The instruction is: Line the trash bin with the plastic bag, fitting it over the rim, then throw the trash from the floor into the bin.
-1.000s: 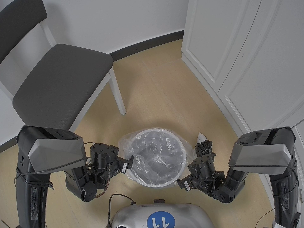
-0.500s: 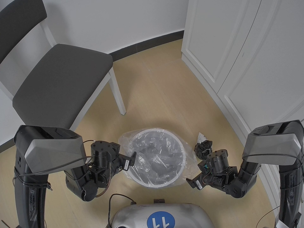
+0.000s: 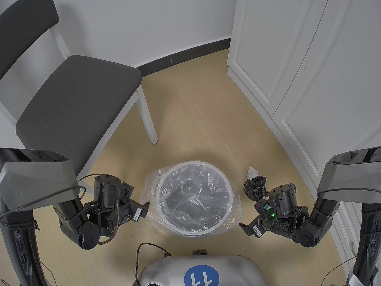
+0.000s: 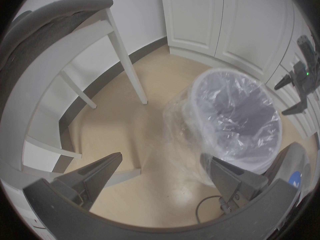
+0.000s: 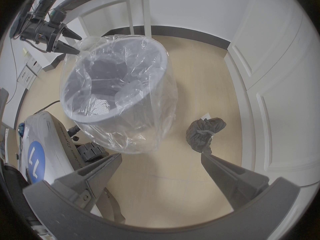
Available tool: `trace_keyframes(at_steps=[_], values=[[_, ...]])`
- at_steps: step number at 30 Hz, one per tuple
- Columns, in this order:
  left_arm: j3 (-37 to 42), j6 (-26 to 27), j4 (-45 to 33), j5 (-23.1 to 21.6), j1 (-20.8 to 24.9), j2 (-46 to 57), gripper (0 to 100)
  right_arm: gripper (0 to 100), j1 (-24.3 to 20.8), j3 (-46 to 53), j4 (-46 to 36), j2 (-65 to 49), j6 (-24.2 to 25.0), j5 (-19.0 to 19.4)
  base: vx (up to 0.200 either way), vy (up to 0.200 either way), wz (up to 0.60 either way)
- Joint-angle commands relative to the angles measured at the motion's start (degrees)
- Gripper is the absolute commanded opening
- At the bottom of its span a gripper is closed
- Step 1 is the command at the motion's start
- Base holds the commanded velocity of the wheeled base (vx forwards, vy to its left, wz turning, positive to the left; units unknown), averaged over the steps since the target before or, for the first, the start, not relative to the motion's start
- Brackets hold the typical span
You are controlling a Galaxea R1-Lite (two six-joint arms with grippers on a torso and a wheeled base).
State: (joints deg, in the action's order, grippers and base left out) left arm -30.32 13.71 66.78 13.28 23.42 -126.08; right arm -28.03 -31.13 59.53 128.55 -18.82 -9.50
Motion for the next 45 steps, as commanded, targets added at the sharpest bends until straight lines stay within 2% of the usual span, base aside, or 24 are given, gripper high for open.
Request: trace_keyframes(at_steps=[1, 8, 20, 26, 30, 37, 40, 41, 42, 43, 44, 45], values=[[0.26, 1.05, -1.48, -0.53, -1.97, -0.66, 100, 100, 0.87, 0.46, 0.06, -0.14, -1.13, -0.08, 0.0, 0.0, 0.0], [-2.2, 0.61, -0.86, -2.82, -2.32, -6.55, 100, 100, 2.01, -2.53, 0.59, 3.46, -0.69, -0.52, 0.0, 0.0, 0.0], [-10.38, -2.02, 5.82, -2.11, -1.71, -19.74, 100, 100, 4.91, -7.8, 0.68, 9.0, -0.34, -0.52, 0.0, 0.0, 0.0], [-11.43, -5.1, 6.78, -2.11, -0.48, -19.56, 100, 100, 5.61, -9.91, 0.77, 10.84, 0.98, -0.52, 0.0, 0.0, 0.0], [-10.64, -5.28, 6.78, -2.03, -0.57, -18.07, 100, 100, 5.61, -10.88, 0.77, 11.37, 2.21, -0.52, 0.0, 0.0, 0.0], [-3.96, -4.66, 5.55, -3.52, -1.36, -8.66, 100, 100, 5.26, -12.11, 0.94, 13.48, 2.56, -0.52, 0.0, 0.0, 0.0], [-0.88, -4.75, 5.2, -8.88, -2.59, -4.09, 100, 100, 5.17, -12.28, 1.82, 14.62, 2.56, -0.52, 0.0, 0.0, 0.0], [-0.62, -4.75, 5.2, -9.32, -2.76, -3.74, 100, 100, 5.17, -12.28, 1.91, 14.62, 2.56, -0.52, 0.0, 0.0, 0.0], [0.96, -4.75, 5.11, -12.48, -3.99, -1.54, 100, 100, 5.17, -12.2, 2.17, 14.54, 2.56, -0.52, 0.0, 0.0, 0.0], [0.96, -4.75, 5.11, -12.48, -3.99, -1.54, 100, 100, 5.17, -12.2, 2.17, 14.54, 2.56, -0.52, 0.0, 0.0, 0.0], [2.46, -4.75, 5.2, -17.05, -5.58, 0.74, 100, 100, 5.17, -12.02, 2.08, 14.27, 2.56, -0.52, 0.0, 0.0, 0.0], [2.98, -4.84, 5.2, -19.34, -6.46, 1.97, 100, 100, 5.26, -12.02, 2.17, 14.18, 2.56, -0.52, 0.0, 0.0, 0.0]])
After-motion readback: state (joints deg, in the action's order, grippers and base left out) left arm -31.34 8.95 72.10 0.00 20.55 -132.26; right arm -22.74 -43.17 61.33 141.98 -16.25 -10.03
